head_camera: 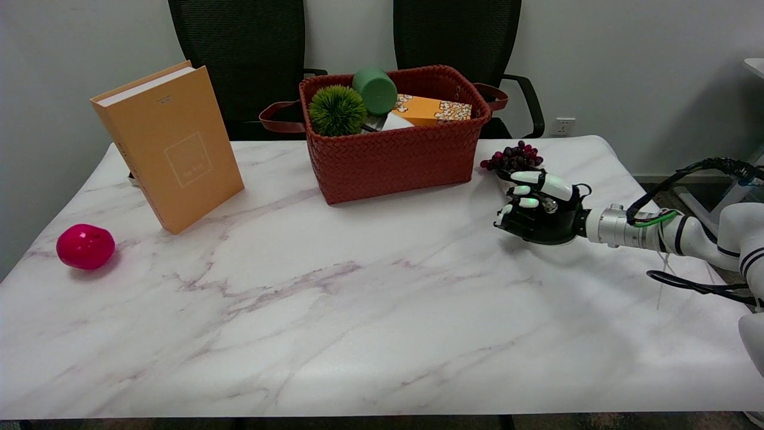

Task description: Pick up the stainless steel scoop.

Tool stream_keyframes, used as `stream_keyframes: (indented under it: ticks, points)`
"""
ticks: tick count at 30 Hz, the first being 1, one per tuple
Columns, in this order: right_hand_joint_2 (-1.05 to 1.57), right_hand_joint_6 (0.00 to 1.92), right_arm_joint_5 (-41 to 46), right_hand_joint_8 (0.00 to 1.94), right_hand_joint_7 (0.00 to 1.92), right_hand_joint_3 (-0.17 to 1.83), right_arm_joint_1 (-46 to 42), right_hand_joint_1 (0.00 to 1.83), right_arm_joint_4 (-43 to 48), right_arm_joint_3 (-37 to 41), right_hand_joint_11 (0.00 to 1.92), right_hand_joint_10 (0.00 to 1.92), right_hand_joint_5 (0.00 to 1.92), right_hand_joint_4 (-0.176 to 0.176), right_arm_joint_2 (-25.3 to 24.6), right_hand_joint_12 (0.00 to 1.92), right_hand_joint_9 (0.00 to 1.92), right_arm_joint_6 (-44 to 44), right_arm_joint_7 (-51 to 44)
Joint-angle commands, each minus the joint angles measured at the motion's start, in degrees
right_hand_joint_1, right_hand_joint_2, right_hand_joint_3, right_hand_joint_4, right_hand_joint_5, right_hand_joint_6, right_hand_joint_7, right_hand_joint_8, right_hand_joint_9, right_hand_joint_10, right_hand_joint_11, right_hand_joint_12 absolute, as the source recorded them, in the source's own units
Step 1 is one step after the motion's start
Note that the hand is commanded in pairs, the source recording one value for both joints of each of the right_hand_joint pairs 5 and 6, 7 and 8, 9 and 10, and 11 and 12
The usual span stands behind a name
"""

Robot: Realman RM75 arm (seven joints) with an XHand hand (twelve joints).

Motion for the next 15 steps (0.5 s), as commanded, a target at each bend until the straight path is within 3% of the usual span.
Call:
stream_keyframes:
  ticks: [1, 10, 15]
  points:
    - [1.57, 1.83, 3.6, 1.68, 1.68, 0.39, -3.2, 0.85, 2.4, 1.3, 1.10, 1.22, 1.83, 0.000, 0.3, 1.10, 1.22, 0.7, -2.7]
    - [1.57, 1.86, 6.5, 1.69, 1.69, 0.32, -7.0, 0.81, 6.1, 4.4, 1.11, 1.22, 1.86, 0.000, 0.5, 1.11, 1.22, 0.3, -5.4]
    - [1.57, 1.90, 9.5, 1.71, 1.71, 0.12, -9.1, 0.76, 7.5, 4.5, 1.11, 1.23, 1.90, 0.000, 0.6, 1.11, 1.23, 0.2, -6.5]
